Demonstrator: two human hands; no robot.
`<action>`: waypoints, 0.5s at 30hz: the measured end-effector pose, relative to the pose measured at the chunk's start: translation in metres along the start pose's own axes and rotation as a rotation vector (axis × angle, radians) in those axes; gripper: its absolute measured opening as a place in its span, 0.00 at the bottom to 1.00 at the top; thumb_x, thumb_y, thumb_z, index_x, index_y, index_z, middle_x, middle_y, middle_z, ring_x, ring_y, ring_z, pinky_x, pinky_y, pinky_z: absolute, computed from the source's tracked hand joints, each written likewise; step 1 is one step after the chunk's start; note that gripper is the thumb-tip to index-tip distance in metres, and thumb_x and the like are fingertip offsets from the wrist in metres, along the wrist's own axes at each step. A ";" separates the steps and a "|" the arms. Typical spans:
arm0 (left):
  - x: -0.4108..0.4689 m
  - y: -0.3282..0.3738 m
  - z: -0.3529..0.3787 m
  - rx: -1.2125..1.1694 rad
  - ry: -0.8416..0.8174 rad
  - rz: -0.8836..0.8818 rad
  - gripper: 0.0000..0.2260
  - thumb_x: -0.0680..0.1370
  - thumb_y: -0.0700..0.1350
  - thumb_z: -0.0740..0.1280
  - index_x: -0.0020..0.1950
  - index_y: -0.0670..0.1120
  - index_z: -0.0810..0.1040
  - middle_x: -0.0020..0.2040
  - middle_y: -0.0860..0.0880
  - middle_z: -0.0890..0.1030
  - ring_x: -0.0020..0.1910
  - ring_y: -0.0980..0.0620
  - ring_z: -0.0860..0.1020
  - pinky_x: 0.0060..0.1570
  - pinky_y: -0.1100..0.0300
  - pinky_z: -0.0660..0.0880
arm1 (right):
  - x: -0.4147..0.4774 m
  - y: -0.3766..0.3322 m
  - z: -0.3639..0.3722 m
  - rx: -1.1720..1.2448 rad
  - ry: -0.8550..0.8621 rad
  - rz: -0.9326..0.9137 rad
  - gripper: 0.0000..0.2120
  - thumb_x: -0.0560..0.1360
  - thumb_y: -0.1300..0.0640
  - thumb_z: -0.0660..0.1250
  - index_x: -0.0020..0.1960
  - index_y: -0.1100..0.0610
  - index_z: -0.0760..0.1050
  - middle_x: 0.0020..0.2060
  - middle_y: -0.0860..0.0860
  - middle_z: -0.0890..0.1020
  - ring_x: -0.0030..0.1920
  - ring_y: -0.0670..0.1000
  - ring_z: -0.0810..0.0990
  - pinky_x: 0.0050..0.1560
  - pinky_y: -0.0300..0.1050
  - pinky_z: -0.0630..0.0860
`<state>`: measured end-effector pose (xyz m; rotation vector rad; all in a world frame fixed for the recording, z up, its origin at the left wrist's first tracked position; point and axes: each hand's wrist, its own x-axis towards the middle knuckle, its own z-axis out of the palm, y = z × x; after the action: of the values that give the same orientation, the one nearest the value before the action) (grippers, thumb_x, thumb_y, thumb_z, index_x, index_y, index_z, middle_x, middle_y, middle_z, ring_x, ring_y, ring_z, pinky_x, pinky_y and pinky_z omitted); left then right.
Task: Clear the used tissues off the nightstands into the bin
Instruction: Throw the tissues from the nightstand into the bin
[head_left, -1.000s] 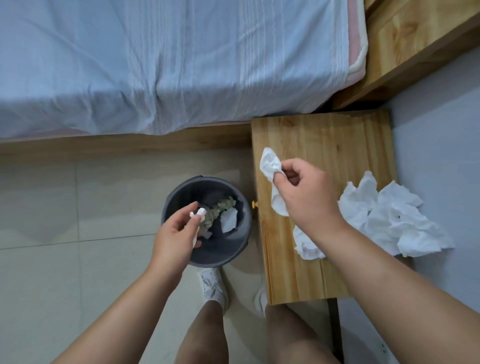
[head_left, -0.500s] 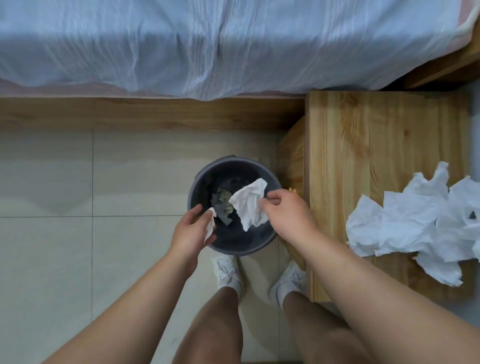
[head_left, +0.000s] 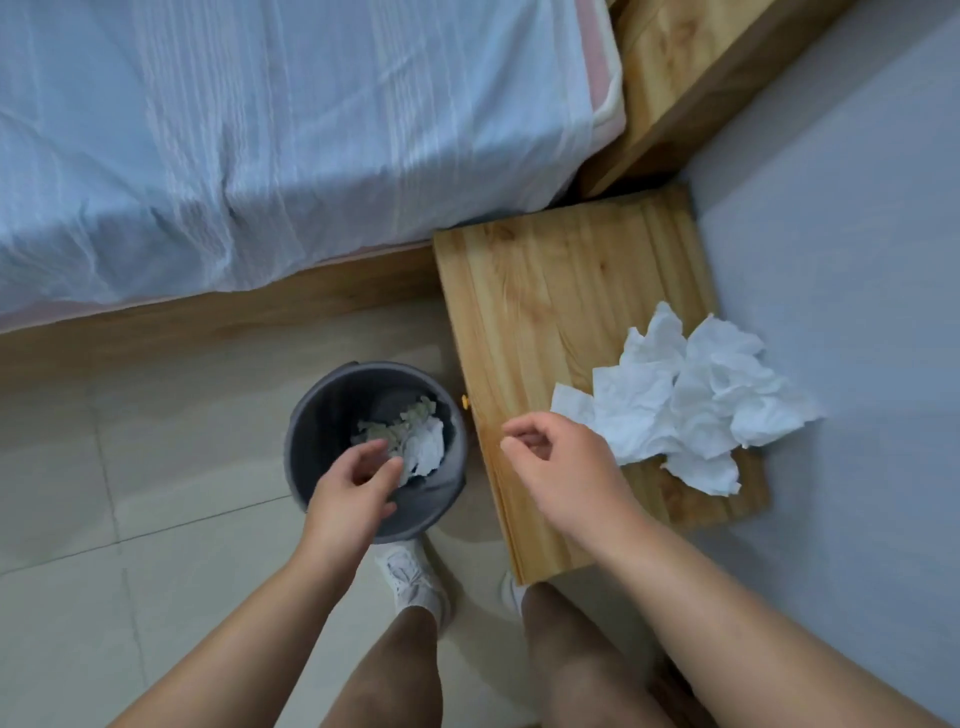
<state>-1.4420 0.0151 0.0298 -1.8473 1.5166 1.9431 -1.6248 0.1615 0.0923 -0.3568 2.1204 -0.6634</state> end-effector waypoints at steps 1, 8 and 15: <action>-0.006 0.011 0.015 0.063 -0.021 0.042 0.13 0.82 0.49 0.72 0.66 0.55 0.80 0.62 0.54 0.83 0.58 0.55 0.82 0.53 0.54 0.82 | -0.005 0.005 -0.018 0.015 0.042 0.007 0.07 0.79 0.46 0.67 0.56 0.40 0.80 0.46 0.35 0.82 0.47 0.35 0.80 0.43 0.31 0.73; -0.033 0.067 0.123 0.547 -0.185 0.407 0.16 0.79 0.57 0.71 0.67 0.63 0.77 0.60 0.64 0.77 0.57 0.65 0.76 0.56 0.59 0.77 | -0.026 0.055 -0.126 -0.019 0.455 0.020 0.10 0.79 0.53 0.69 0.60 0.45 0.80 0.51 0.38 0.83 0.48 0.41 0.80 0.50 0.45 0.80; -0.039 0.082 0.207 0.902 -0.201 0.739 0.25 0.77 0.65 0.70 0.73 0.64 0.71 0.72 0.59 0.73 0.70 0.54 0.73 0.53 0.59 0.75 | -0.015 0.095 -0.156 -0.593 0.552 -0.130 0.36 0.72 0.49 0.78 0.75 0.55 0.71 0.73 0.56 0.74 0.70 0.61 0.73 0.67 0.58 0.75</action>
<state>-1.6330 0.1308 0.0668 -0.7458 2.5972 1.1229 -1.7437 0.2973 0.1235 -0.6998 2.8313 -0.1894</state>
